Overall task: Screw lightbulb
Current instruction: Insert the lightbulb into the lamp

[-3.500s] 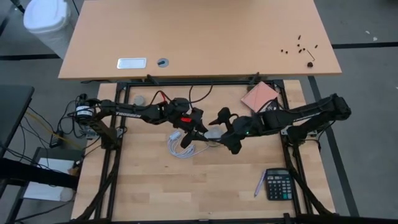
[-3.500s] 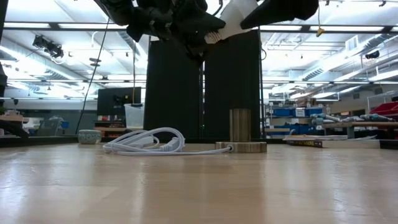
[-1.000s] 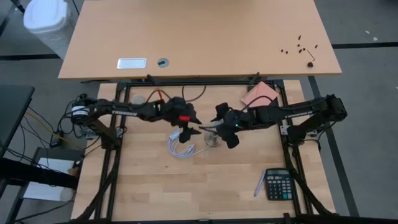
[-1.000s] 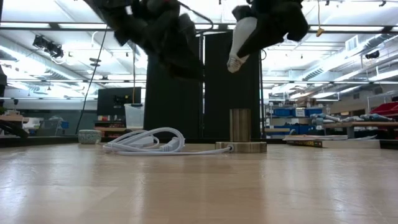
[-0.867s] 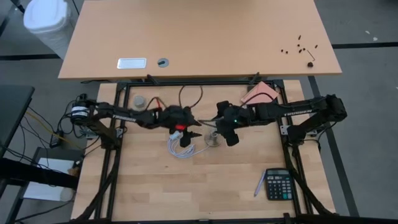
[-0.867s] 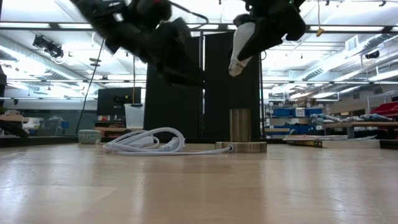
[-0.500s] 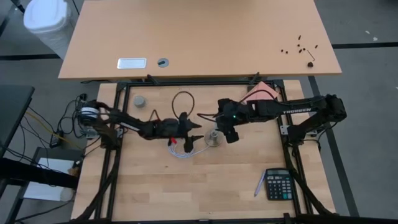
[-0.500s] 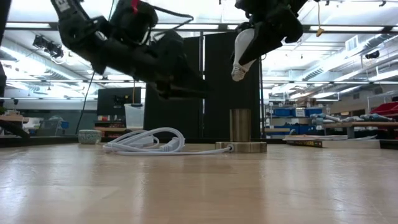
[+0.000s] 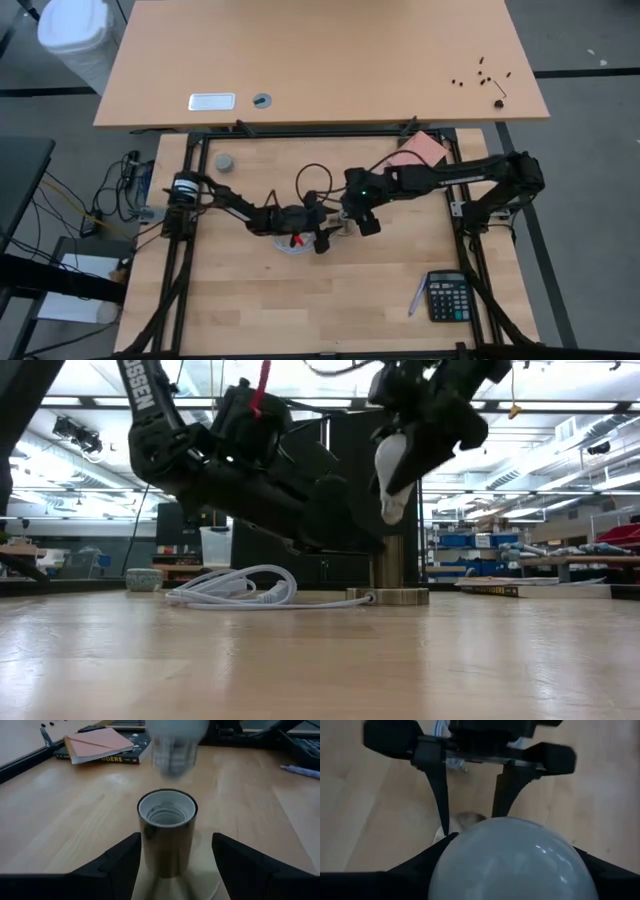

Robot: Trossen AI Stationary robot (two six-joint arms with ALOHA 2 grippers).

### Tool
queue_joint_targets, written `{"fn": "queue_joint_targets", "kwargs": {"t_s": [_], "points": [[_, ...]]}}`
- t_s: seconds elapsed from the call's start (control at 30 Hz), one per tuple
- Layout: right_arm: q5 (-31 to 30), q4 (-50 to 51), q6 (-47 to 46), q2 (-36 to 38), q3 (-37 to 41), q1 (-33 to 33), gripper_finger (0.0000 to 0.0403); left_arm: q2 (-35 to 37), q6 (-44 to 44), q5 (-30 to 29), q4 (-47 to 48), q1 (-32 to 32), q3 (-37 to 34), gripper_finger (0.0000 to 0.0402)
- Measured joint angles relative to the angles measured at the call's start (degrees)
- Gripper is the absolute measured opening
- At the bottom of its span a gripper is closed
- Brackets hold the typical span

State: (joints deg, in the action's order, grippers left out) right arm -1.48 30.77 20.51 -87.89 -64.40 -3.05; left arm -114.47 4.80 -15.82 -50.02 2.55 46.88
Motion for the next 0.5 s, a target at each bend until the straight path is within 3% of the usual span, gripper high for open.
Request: {"fn": "queue_joint_targets", "kwargs": {"t_s": [0.5], "points": [[2.6,-1.5,-0.1,-2.1,0.2,-2.6,0.0266,-9.2,0.6,-3.5,-0.9,-0.4,6.7,0.0238]]}}
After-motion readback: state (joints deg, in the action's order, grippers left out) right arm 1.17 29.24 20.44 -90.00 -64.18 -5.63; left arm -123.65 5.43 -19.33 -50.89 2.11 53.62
